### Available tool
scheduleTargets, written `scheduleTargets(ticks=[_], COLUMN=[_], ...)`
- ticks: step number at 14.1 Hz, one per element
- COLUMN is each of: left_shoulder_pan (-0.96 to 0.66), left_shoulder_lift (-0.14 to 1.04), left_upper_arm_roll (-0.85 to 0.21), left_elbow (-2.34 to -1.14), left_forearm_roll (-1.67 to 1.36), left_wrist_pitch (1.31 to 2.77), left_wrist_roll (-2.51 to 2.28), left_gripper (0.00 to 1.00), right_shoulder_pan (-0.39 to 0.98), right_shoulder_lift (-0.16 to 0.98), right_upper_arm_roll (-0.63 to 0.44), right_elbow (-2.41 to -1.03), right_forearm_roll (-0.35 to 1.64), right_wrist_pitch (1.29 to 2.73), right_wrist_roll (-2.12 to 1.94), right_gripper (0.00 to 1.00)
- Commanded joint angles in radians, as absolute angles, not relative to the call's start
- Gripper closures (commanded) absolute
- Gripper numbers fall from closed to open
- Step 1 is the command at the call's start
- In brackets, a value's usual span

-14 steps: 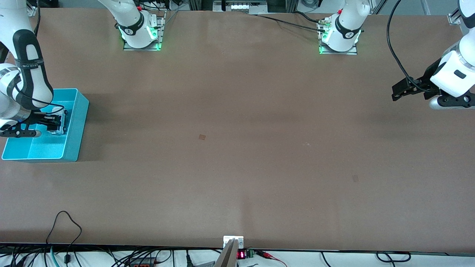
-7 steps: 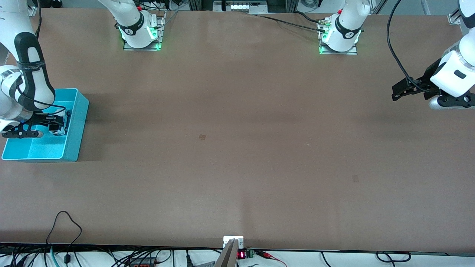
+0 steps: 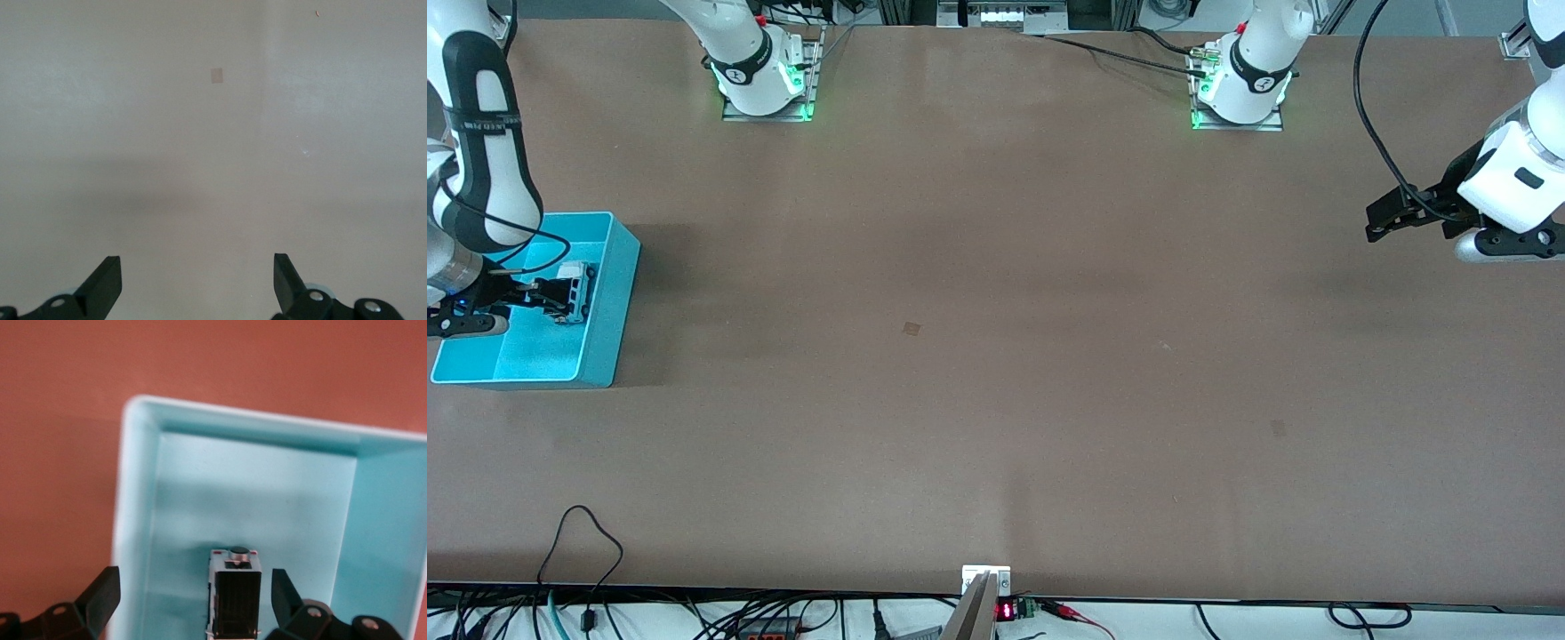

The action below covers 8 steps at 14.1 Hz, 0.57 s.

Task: Wind and store white jeep toy
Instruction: 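Open the right gripper to release the jeep in the bin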

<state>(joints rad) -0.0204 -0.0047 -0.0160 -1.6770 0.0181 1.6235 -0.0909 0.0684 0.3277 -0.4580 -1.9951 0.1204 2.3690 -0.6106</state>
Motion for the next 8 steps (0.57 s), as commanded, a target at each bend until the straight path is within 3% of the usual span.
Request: scheduleTargets(ticks=[1,8], left_shoulder_pan=[-0.025,-0.026], left_shoulder_lift=[-0.008,-0.008], left_upper_arm_roll=[-0.014,-0.014], left_elbow=[-1.660,-1.660], left_forearm_roll=[0.011,0.011], left_wrist_pitch=[1.600,1.600], left_wrist_roll=[-0.089,-0.089], left_gripper=[0.00,0.00], right_shoulder_pan=[0.121,0.255], right_shoulder_lift=[0.250,0.198], right_upper_arm_roll=[-0.459,-0.460], right_elbow=[-2.008,-1.858], right_forearm_roll=[0.138,0.123], right_wrist_pitch=[2.307,2.073], right_wrist_roll=[-0.653,-0.531], right_gripper=[0.00,0.00])
